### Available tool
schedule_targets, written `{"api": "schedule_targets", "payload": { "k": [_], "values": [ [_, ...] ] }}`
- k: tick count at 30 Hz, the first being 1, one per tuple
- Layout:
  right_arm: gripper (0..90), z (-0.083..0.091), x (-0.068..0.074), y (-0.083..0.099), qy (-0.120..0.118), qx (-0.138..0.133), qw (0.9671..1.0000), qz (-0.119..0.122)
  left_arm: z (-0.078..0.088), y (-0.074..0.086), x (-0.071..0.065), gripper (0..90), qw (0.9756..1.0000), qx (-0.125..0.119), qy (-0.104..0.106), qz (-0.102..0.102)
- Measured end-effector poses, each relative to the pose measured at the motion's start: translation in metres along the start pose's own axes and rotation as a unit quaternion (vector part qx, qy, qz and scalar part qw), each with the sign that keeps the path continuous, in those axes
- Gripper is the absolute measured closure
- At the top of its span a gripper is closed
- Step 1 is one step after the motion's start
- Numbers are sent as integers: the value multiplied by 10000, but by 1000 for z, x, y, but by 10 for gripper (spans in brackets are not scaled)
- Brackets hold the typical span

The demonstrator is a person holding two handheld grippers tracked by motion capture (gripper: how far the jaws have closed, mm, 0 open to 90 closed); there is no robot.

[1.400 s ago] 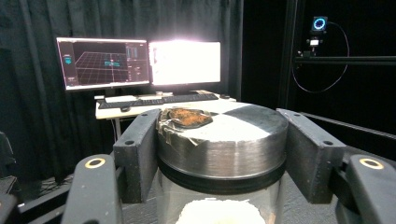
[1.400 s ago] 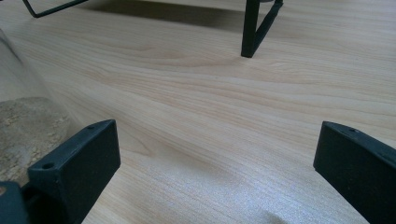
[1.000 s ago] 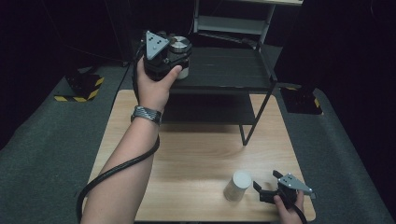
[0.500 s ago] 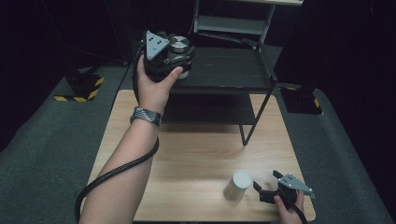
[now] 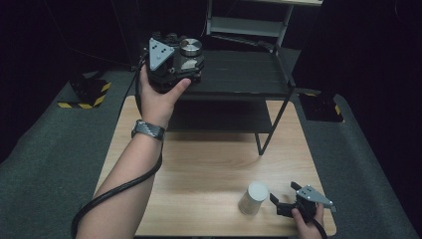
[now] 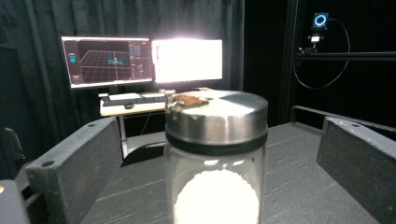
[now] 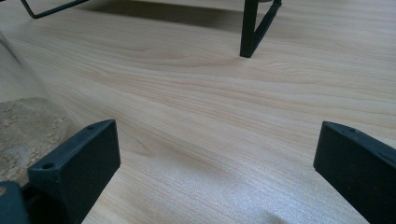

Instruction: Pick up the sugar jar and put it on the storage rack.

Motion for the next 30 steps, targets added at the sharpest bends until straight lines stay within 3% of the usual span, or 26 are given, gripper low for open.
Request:
{"api": "schedule_targets", "payload": {
  "k": [4,18,25,30],
  "values": [
    [6,0,0,0,1,11,10000,-1,8,0,2,5,10000,3,-3,97],
    [6,0,1,-1,7,36,10000,28,42,11,6,5,10000,5,81,-25],
    [6,-1,1,-1,10,40,10000,45,61,24,6,5,9998,29,171,-102],
    [6,-1,1,-1,16,49,10000,57,76,33,9,5,9997,210,145,-61]
  ]
}}
Point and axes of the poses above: each handheld gripper's, and its own axes: z roughly backward along the jaws, y roughly out of its underside, x roughly to its left, the point moved 5 cm from there along -z, roughly forward along the jaws, and after that the axes turned 1 degree about y, right-handed, at the moved point
